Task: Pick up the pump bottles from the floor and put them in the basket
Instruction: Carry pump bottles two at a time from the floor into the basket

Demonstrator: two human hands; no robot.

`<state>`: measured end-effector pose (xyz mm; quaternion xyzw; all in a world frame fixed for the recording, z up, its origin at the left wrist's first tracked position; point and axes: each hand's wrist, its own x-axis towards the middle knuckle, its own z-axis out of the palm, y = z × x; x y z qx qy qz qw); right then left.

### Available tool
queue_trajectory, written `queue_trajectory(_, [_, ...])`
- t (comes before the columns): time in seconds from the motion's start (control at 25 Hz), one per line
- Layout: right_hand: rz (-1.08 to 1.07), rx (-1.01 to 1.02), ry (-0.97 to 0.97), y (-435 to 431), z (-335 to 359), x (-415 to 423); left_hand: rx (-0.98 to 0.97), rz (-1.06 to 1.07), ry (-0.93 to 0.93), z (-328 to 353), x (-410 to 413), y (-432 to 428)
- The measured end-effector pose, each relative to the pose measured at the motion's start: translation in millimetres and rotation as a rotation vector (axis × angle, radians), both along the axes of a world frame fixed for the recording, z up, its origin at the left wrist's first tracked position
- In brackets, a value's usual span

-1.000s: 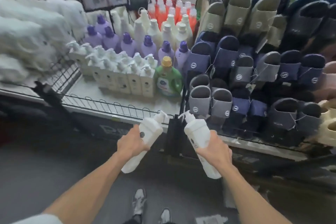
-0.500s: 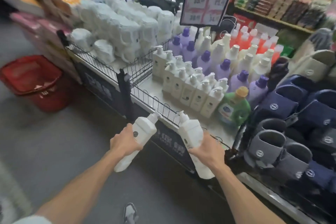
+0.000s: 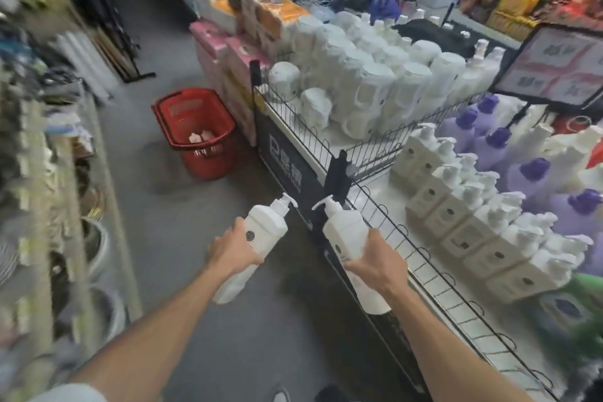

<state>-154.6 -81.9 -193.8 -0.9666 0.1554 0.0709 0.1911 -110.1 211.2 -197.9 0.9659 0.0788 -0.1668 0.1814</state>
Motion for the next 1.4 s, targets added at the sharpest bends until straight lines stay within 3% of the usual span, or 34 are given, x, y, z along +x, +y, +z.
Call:
queue_trajectory(0.28, [0.219,-0.008,0.014,70.0,8.0,118.3,0.035,0.202,0.004,-7.6,58.9,74.4])
queue_trajectory(0.68, [0.367,-0.018,0.039,143.8,5.5,298.1,0.037,0.399,0.011,-8.1,183.2,142.4])
queue_trajectory(1.4, [0.406,-0.049,0.119,379.1,-19.6,513.3,0.044,0.458,0.056,-23.6,369.8,372.4])
